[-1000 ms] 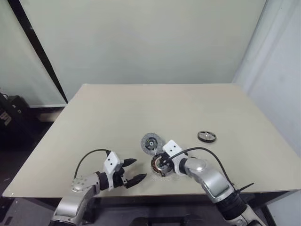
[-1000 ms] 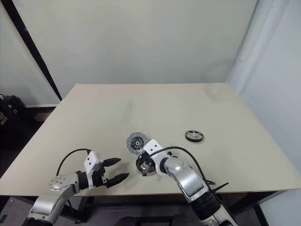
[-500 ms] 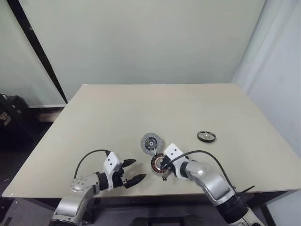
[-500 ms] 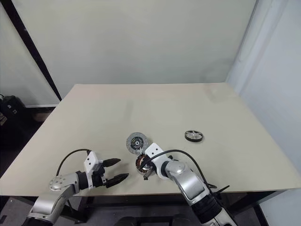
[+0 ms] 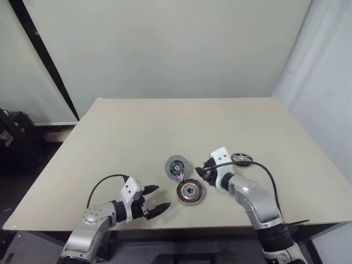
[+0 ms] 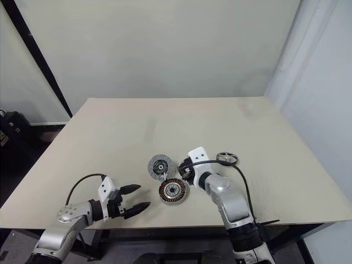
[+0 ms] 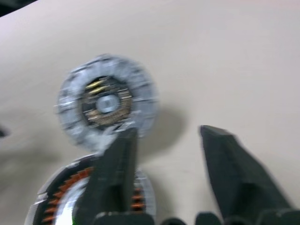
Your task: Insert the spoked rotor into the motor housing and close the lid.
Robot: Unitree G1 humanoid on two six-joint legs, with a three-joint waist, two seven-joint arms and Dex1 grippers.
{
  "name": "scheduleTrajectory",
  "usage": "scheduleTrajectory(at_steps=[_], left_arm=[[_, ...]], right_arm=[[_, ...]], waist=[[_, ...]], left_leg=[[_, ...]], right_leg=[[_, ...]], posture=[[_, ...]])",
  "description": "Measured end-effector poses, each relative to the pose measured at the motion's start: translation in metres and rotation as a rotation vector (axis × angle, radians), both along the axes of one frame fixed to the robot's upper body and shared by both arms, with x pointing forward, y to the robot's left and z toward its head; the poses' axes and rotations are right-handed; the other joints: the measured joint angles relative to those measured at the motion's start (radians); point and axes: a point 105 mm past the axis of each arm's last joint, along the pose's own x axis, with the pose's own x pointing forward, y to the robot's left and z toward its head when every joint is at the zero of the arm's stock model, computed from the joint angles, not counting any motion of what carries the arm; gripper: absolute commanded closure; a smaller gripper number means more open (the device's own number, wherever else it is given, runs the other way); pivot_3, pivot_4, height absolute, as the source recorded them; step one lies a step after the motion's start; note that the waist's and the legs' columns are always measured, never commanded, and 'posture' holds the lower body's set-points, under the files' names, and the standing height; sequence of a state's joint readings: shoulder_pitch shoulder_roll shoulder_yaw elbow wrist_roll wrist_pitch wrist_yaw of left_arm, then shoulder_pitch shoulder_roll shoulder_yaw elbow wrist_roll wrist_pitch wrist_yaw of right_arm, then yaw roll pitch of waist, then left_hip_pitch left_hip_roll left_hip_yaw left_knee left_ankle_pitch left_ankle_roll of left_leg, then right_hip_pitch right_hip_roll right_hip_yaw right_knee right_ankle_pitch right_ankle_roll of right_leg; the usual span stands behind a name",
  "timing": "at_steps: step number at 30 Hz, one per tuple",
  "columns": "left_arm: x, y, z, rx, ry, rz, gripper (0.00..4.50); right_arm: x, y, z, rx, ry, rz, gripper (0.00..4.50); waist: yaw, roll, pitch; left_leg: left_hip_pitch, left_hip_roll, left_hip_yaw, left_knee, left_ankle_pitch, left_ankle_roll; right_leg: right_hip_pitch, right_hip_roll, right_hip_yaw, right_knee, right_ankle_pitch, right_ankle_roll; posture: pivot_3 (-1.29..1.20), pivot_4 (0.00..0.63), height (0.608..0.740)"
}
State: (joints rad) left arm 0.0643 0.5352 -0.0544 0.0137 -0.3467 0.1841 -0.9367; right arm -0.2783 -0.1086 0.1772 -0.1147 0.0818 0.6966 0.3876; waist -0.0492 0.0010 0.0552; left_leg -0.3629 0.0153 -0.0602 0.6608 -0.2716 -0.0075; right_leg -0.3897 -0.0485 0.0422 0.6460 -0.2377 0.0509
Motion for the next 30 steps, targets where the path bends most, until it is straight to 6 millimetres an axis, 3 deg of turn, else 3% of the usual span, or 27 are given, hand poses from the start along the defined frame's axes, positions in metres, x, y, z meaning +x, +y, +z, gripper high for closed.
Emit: scheduleTrajectory(at_steps=[4, 5, 10, 15, 21, 30], left_arm=[[0.001, 0.0, 0.001, -0.001, -0.004, 0.0, 0.0], [0.001, 0.0, 0.001, -0.001, -0.005, 0.0, 0.0], [0.004, -0.002, 0.003, -0.007, -0.017, -0.001, 0.0], [0.008, -0.003, 0.006, -0.014, -0.031, -0.002, 0.0], [0.008, -0.003, 0.005, -0.014, -0.027, 0.001, 0.0], [0.006, -0.003, 0.006, -0.012, -0.031, 0.004, 0.0]], right_arm=[[0.011, -0.031, 0.006, 0.02, -0.004, -0.124, 0.09], [0.014, -0.039, 0.008, 0.032, -0.007, -0.158, 0.04], [0.033, -0.084, 0.017, 0.176, 0.007, -0.432, 0.04], [0.045, -0.116, 0.004, 0.482, 0.188, -0.7, 0.04], [0.05, -0.126, -0.015, 0.761, 0.374, -0.842, 0.04], [0.051, -0.129, -0.031, 0.85, 0.464, -0.933, 0.04]], waist=[[0.0, 0.0, 0.0], [0.0, 0.0, 0.0], [0.0, 0.0, 0.0], [-0.001, 0.001, 0.0], [-0.001, 0.006, 0.001], [-0.002, 0.011, 0.001]], left_leg=[[0.0, 0.0, 0.0, 0.0, 0.0, 0.0], [0.0, 0.0, 0.0, 0.0, 0.0, 0.0], [0.0, 0.0, 0.001, 0.0, 0.0, 0.0], [-0.001, 0.0, 0.001, -0.001, 0.0, 0.0], [-0.001, 0.0, 0.002, -0.003, 0.0, 0.0], [-0.001, 0.0, 0.003, -0.003, 0.001, 0.001]], right_leg=[[0.0, 0.0, 0.0, 0.0, 0.0, 0.0], [0.0, 0.0, 0.0, 0.0, 0.0, 0.0], [0.001, 0.0, 0.001, 0.001, 0.0, 0.0], [0.001, 0.0, 0.001, 0.001, 0.001, 0.0], [0.0, 0.0, 0.002, 0.001, 0.001, 0.001], [0.0, 0.0, 0.004, 0.0, 0.0, 0.001]], posture=[[0.0, 0.0, 0.74], [0.0, 0.0, 0.74], [0.0, 0.0, 0.74], [0.0, 0.0, 0.74], [0.0, 0.0, 0.74], [0.0, 0.0, 0.74]])
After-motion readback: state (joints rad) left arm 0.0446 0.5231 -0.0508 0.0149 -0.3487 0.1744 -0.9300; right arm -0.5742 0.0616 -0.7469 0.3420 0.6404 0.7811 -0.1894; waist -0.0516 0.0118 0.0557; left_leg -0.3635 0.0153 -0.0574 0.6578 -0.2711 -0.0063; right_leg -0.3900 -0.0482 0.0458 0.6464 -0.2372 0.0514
